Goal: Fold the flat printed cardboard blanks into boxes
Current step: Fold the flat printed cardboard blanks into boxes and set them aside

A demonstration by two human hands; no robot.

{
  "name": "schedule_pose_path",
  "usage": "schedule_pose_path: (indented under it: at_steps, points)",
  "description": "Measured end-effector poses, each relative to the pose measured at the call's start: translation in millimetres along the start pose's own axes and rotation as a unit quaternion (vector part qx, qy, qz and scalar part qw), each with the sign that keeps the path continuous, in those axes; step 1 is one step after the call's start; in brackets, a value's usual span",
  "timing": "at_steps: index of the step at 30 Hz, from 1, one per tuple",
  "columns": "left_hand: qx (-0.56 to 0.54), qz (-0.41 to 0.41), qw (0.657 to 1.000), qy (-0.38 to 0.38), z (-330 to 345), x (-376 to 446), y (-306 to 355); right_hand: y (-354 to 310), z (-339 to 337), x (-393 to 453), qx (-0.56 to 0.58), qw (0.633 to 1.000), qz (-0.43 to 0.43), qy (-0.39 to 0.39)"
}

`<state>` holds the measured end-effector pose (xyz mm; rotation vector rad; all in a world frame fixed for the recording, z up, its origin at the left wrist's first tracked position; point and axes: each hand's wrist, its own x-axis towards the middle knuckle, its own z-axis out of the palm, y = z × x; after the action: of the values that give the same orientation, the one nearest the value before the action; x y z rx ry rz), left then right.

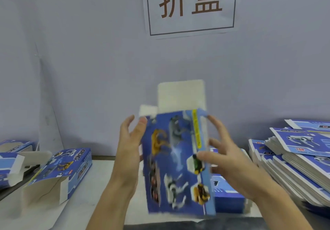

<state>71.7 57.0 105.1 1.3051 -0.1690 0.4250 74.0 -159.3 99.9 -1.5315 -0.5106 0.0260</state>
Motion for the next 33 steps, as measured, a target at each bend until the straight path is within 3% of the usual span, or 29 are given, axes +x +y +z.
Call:
schedule_pose_path:
  at_steps: [3, 8, 12, 19, 26, 33]
  points:
    - [-0.052, 0.011, 0.998, -0.032, -5.1, -2.0, 3.4, 7.6, 7.7, 2.8, -0.019, 0.995, 0.031, -0.092]
    - [-0.040, -0.001, 0.995, -0.089, -2.9, -5.4, 0.3, 13.4, 21.4, 11.8, 0.032, 0.998, -0.043, 0.029]
    - [-0.027, -0.051, 0.989, -0.133, 0.1, -6.0, -3.3, 15.2, 32.8, 10.1, 0.061, 0.994, -0.072, 0.062]
    - [-0.002, -0.073, 0.991, -0.108, 3.3, -3.8, -7.3, 17.1, 40.4, 10.5, 0.105, 0.989, -0.090, 0.058]
    - [0.030, 0.006, 0.998, -0.057, 10.6, -3.0, -10.6, 19.4, 41.6, 11.4, 0.048, 0.989, -0.106, 0.089]
    - [0.085, 0.011, 0.995, -0.060, 11.6, -8.4, -6.0, 13.1, 40.6, 11.0, -0.011, 0.985, -0.071, 0.157]
